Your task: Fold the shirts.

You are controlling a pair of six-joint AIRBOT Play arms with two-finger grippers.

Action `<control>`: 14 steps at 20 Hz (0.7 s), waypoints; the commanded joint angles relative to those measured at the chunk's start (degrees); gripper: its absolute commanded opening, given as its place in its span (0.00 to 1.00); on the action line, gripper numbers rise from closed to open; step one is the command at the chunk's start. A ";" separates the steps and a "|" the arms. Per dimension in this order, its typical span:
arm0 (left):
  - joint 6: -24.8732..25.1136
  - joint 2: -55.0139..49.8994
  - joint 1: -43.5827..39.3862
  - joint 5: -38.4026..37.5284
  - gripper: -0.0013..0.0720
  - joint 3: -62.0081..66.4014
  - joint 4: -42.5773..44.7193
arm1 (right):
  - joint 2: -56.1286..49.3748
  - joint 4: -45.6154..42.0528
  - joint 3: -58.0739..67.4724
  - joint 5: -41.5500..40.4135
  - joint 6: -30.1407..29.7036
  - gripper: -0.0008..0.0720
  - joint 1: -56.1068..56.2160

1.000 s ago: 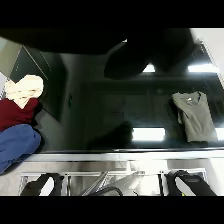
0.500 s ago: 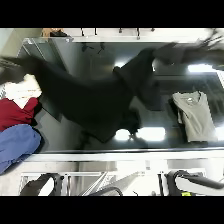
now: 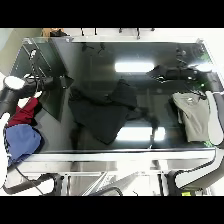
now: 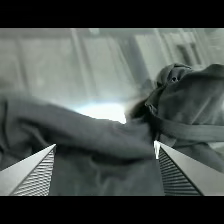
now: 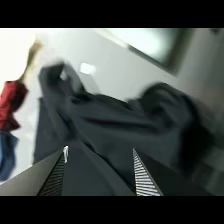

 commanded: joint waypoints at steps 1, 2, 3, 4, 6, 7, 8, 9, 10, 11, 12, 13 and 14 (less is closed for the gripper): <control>-9.49 -2.58 2.71 -14.03 0.96 2.27 -0.13 | 0.33 -10.23 -0.35 8.50 2.95 0.68 -3.87; -11.56 -1.86 1.88 -16.41 0.96 -0.11 -0.24 | 0.35 -12.76 -1.57 10.47 3.52 0.68 -3.37; -13.49 -0.57 0.13 -18.10 0.96 -4.11 -0.22 | 0.35 -13.29 -3.50 10.93 3.17 0.67 -2.71; -14.84 1.18 -2.29 -18.78 0.96 -8.83 -0.22 | 0.35 -13.16 -5.92 10.45 1.73 0.68 -1.79; -18.25 5.84 -9.70 -16.00 0.96 -20.35 -0.31 | 0.35 -13.14 -10.19 7.65 -0.83 0.68 0.37; -20.44 8.26 -14.23 -12.92 0.96 -26.21 -0.42 | 0.33 -13.14 -12.02 5.75 -1.68 0.68 1.75; -23.17 10.34 -18.40 -9.38 0.96 -31.21 -0.66 | 0.33 -13.14 -13.22 4.52 -2.43 0.68 2.97; -26.12 12.50 -22.82 -4.68 0.96 -35.89 -0.66 | 0.33 -13.14 -13.92 3.82 -2.69 0.68 4.17; -28.35 14.34 -26.49 0.57 0.96 -39.43 -0.68 | 0.33 -13.16 -13.99 3.67 -2.80 0.68 5.20; -30.80 15.91 -30.14 6.43 0.96 -42.21 -0.68 | 0.35 -12.66 -13.97 3.67 -3.61 0.68 5.86; -32.72 16.94 -33.22 11.69 0.96 -44.04 -0.70 | 0.33 -12.09 -13.97 3.63 -3.78 0.68 6.29; -34.40 17.57 -35.89 16.11 0.96 -45.31 -0.72 | 0.33 -12.00 -13.97 3.52 -3.93 0.68 6.40; -36.35 17.64 -38.49 19.28 0.96 -45.99 -0.70 | 0.33 -11.85 -13.97 3.52 -3.93 0.68 6.45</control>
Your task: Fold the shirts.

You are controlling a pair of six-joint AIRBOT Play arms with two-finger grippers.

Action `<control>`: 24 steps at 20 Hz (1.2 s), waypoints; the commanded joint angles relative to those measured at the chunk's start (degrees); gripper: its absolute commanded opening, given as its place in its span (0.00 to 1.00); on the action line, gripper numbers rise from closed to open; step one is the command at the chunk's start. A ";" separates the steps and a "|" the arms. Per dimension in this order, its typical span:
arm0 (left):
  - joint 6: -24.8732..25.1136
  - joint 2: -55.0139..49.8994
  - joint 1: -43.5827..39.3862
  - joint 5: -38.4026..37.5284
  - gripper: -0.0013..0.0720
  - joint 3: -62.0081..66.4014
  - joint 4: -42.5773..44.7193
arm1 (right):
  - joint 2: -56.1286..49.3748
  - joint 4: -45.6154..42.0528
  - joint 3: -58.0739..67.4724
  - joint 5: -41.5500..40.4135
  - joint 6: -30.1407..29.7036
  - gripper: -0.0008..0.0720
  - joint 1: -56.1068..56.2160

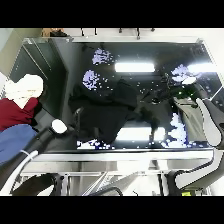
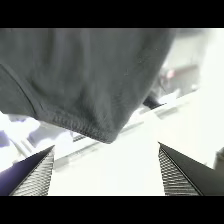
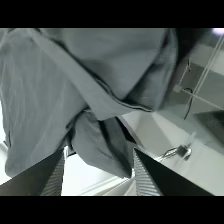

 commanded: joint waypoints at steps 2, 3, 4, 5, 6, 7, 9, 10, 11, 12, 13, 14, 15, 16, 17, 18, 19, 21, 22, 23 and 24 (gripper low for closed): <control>-8.70 0.92 -12.11 14.62 0.96 -5.29 0.17 | 0.07 0.66 -0.68 -0.42 -1.05 0.68 1.20; -8.96 -0.66 -13.86 14.62 0.96 -4.61 0.15 | 0.07 0.66 -0.68 -0.31 -1.05 0.68 1.20; -9.03 -2.43 -15.26 14.93 0.96 -3.82 0.22 | 0.07 0.66 -0.68 -0.24 -1.05 0.68 1.20; -9.14 -4.57 -16.33 15.91 0.80 -2.84 0.22 | 0.07 0.66 -0.68 -0.24 -1.05 0.68 1.20; -9.09 -6.49 -16.90 17.33 0.73 -1.81 0.33 | 0.07 0.66 -0.68 -0.20 -1.05 0.68 1.20; -8.96 -8.37 -16.98 18.82 0.73 -0.48 0.72 | 0.07 0.66 -0.68 -0.20 -1.05 0.68 1.20; -7.10 -11.10 -15.50 19.34 0.73 2.75 0.76 | 0.07 0.66 -0.68 -0.17 -1.05 0.68 1.20; -6.03 -12.02 -14.21 19.12 0.73 4.20 0.76 | 0.07 0.63 -0.68 -0.17 -1.05 0.68 1.20; -5.70 -12.74 -12.90 19.12 0.73 5.46 0.74 | 0.07 0.63 -0.68 -0.20 -1.05 0.68 1.18; -5.70 -13.22 -11.85 19.17 0.63 6.47 0.72 | 0.07 0.66 -0.68 -0.20 -1.05 0.68 1.18; -4.72 -13.42 -10.95 18.86 0.23 7.45 0.74 | 0.07 0.63 -0.68 -0.20 -1.05 0.68 1.18; -2.08 -13.31 -10.03 18.08 0.04 8.44 0.74 | 0.07 0.63 -0.68 -0.20 -1.05 0.67 1.16; -0.44 -12.79 -8.31 15.93 0.04 9.51 1.18 | 0.07 0.63 -0.68 -0.17 -1.05 0.68 1.16; -0.39 -11.87 -6.08 13.22 0.04 10.43 3.93 | 0.07 0.61 -0.68 0.26 -1.09 0.68 1.16; -0.61 -10.62 -3.02 9.92 0.04 11.23 8.33 | 0.07 0.59 -0.68 1.14 -1.53 0.68 1.18; -0.76 -9.33 0.24 6.58 0.04 11.67 11.63 | 0.07 0.63 -0.81 1.90 -1.68 0.68 1.57; -0.44 -7.93 4.02 3.41 0.04 11.69 13.09 | 0.11 0.63 -1.31 1.46 -1.81 0.68 2.43; 2.38 -6.01 10.27 -1.09 0.04 11.65 13.33 | 0.07 0.59 -3.63 -1.79 -3.06 0.68 5.35; 3.65 -5.38 12.87 -2.64 0.04 11.65 13.29 | -0.02 0.59 -4.87 -3.98 -4.44 0.68 7.06; 4.35 -4.94 14.91 -3.43 0.04 11.65 13.29 | -0.13 0.57 -5.95 -6.58 -6.19 0.68 8.94; 5.20 -4.61 16.68 -3.67 0.04 11.65 13.31 | -0.28 0.57 -6.38 -9.01 -7.50 0.68 10.54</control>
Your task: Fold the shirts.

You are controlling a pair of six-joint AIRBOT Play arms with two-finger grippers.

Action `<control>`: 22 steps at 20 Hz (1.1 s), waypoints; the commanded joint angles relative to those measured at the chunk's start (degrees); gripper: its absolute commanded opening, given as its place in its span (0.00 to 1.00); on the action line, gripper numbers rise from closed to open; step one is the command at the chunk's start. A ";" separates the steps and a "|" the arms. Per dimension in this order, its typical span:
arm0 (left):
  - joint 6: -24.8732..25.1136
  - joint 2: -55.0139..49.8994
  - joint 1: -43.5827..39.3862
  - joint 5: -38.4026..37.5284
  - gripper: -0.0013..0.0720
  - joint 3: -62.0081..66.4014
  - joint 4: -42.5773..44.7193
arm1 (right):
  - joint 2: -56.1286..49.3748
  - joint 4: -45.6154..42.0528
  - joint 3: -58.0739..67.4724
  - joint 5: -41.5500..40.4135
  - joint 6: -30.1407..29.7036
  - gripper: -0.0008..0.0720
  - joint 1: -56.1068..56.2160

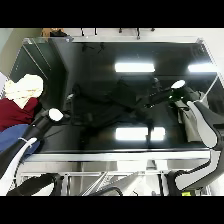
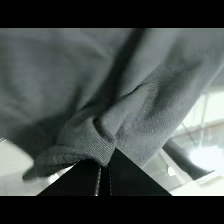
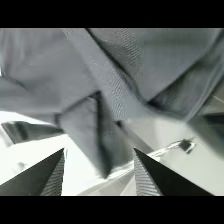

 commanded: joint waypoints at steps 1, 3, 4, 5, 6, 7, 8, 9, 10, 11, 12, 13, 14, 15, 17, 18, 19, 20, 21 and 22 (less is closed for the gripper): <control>4.00 1.81 8.04 -5.14 0.04 0.31 1.64 | -0.35 0.00 -2.12 -8.28 -4.46 0.68 5.46; 4.26 1.79 10.97 -5.55 0.04 0.31 1.64 | -0.42 -0.04 -2.12 -11.93 -5.01 0.71 7.74; 4.37 1.79 11.98 -5.55 0.04 0.31 1.62 | -0.57 0.00 -2.12 -12.17 -4.96 0.80 8.39; 4.96 1.79 12.61 -5.53 0.04 0.31 1.62 | -0.96 -0.02 -2.12 -12.04 -4.79 0.84 9.14; 5.73 1.79 13.00 -5.53 0.04 0.31 1.62 | -1.46 0.00 -2.14 -11.56 -4.76 0.83 9.86; 5.95 1.79 13.03 -5.40 0.04 0.31 1.73 | -2.10 -0.02 -2.14 -10.97 -4.79 0.83 10.67; 5.95 1.79 13.03 -5.05 0.04 0.31 2.29 | -2.78 0.02 -2.14 -10.51 -4.79 0.83 11.52; 6.01 1.79 13.03 -4.96 0.04 0.31 2.47 | -3.63 0.02 -2.14 -10.38 -4.81 0.83 12.66; 6.64 1.79 13.03 -4.98 0.04 0.31 2.43 | -4.24 0.02 -2.12 -10.38 -4.83 0.83 13.60; 6.82 1.79 13.03 -5.05 0.04 0.31 2.45 | -4.68 0.02 -2.12 -10.54 -4.83 0.77 14.43; 6.84 1.79 13.03 -5.03 0.04 0.33 2.45 | -4.76 0.04 -2.10 -11.08 -4.87 0.45 14.84; 6.84 1.79 13.03 -5.03 0.04 0.33 2.43 | -4.68 0.11 -1.97 -11.50 -5.01 0.11 14.91; 6.84 1.79 13.03 -5.01 0.04 0.33 2.40 | -4.44 0.11 -1.44 -11.80 -4.92 0.04 14.73; 6.84 1.81 13.03 -5.07 0.04 0.48 2.34 | -3.85 0.26 -0.57 -11.85 -4.74 0.04 14.49; 7.67 1.95 13.03 -7.96 0.04 3.37 2.01 | -0.98 1.16 2.73 -10.10 -3.19 0.04 13.40; 7.87 2.80 13.03 -10.29 0.04 6.08 1.99 | 1.40 2.73 5.35 -7.34 -2.73 0.04 12.02; 7.91 4.46 13.20 -12.81 0.04 9.55 2.01 | 4.63 4.33 9.07 -4.02 -2.36 0.04 9.84; 7.91 6.84 13.81 -15.30 0.04 14.29 1.99 | 8.17 5.20 13.09 -2.10 -1.20 0.04 7.19; 7.85 9.27 15.06 -17.92 0.04 19.58 1.95 | 12.39 5.27 17.90 -1.57 1.07 0.04 3.54; 7.85 11.98 16.92 -20.87 0.04 26.05 1.97 | 16.44 5.27 22.47 -1.62 2.67 0.04 -0.37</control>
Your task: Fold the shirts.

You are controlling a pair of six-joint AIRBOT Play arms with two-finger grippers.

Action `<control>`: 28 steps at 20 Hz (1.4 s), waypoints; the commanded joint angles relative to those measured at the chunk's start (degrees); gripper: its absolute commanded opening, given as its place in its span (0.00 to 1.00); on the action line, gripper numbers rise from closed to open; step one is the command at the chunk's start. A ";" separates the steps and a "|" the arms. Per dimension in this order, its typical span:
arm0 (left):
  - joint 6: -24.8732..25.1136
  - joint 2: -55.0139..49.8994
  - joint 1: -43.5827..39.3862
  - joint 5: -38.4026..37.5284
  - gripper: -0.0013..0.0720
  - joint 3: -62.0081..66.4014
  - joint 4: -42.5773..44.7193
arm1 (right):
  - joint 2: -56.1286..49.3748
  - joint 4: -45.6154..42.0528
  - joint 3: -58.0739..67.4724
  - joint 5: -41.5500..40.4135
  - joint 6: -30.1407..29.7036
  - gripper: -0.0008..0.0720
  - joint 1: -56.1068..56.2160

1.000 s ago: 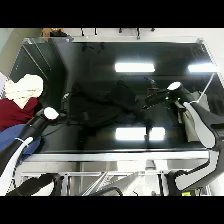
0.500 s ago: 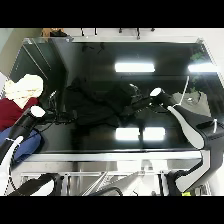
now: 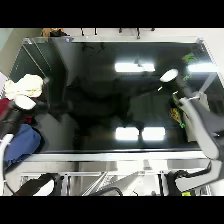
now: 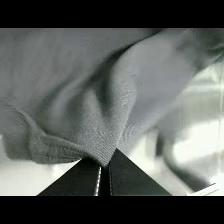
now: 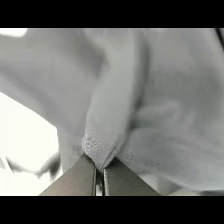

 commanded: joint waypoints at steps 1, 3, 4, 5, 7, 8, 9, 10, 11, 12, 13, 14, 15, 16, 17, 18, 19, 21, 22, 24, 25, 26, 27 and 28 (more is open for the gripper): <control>0.04 7.50 4.63 -9.97 0.04 18.21 -0.20 | 12.81 1.70 14.58 3.21 5.22 0.04 -11.76; 0.02 12.20 10.21 -13.11 0.04 32.79 -0.20 | 20.33 1.73 22.08 3.17 7.67 0.04 -20.94; 0.04 14.25 13.09 -13.38 0.04 39.06 -0.17 | 23.50 1.70 24.70 3.15 8.52 0.04 -24.92; 0.20 16.17 16.46 -13.35 0.04 45.24 0.00 | 26.64 1.66 26.80 2.78 8.74 0.04 -28.83; 1.64 18.86 23.87 -12.66 0.04 54.18 0.70 | 32.76 1.27 27.76 -0.76 8.50 0.04 -34.93; 1.81 19.76 27.76 -12.00 0.04 56.61 1.81 | 35.08 1.01 27.76 -1.90 7.41 0.04 -37.18; 2.56 20.15 32.00 -11.98 0.04 58.07 1.90 | 36.39 1.03 27.76 -1.97 6.80 0.04 -38.75; 3.43 20.02 35.08 -12.26 0.04 58.27 1.33 | 36.81 1.11 27.74 -1.51 7.10 0.04 -39.98; 3.52 19.32 36.65 -12.55 0.04 57.27 -0.28 | 36.15 2.71 27.50 -0.22 7.23 0.04 -40.94; 4.46 18.10 36.68 -12.96 0.04 55.08 -4.94 | 34.67 7.02 26.60 1.90 7.06 0.04 -41.83; 7.37 16.26 35.56 -13.97 0.04 52.30 -11.74 | 32.65 12.33 25.27 4.63 5.86 0.04 -42.18; 9.90 13.99 33.59 -15.28 0.04 49.75 -17.53 | 30.21 19.08 23.32 8.00 4.13 0.04 -42.27; 11.23 11.21 30.32 -15.80 0.04 46.95 -20.76 | 27.45 26.14 20.55 11.45 2.38 0.04 -42.23; 11.26 8.46 26.38 -15.15 0.04 44.50 -20.37 | 24.90 29.99 17.09 13.66 0.94 0.04 -41.51; 11.32 5.22 21.94 -13.90 0.04 41.94 -18.67 | 22.84 29.44 13.38 13.68 -0.50 0.04 -39.15; 11.43 2.05 18.21 -12.68 0.04 39.80 -15.89 | 20.61 27.45 8.94 12.09 -2.38 0.04 -35.19; 11.45 -1.49 14.25 -11.17 0.04 37.51 -13.00 | 18.38 24.37 4.68 9.01 -3.74 0.04 -30.71; 11.65 -9.01 7.78 -5.07 0.04 33.51 -8.74 | 12.04 16.48 -2.60 -0.37 -5.55 0.04 -22.71; 11.67 -12.87 5.55 -0.90 0.04 32.11 -6.91 | 7.48 13.22 -4.66 -4.74 -6.16 0.04 -19.78; 11.63 -21.77 2.56 5.86 0.04 31.10 -3.58 | -2.75 10.97 -5.22 -8.74 -6.14 0.04 -17.55; 11.56 -26.32 2.12 7.17 0.04 31.36 -2.71 | -7.43 12.20 -5.20 -9.79 -6.16 0.04 -17.42; 11.50 -30.51 2.19 7.04 0.04 32.33 -2.60 | -11.74 13.33 -5.14 -11.13 -6.16 0.04 -17.79; 10.56 -34.86 2.62 6.75 0.04 33.68 -2.64 | -15.02 13.46 -5.11 -12.63 -6.19 0.04 -18.32; 10.03 -38.38 3.17 6.32 0.04 35.19 -2.73 | -17.16 13.46 -5.11 -13.86 -6.43 0.04 -18.64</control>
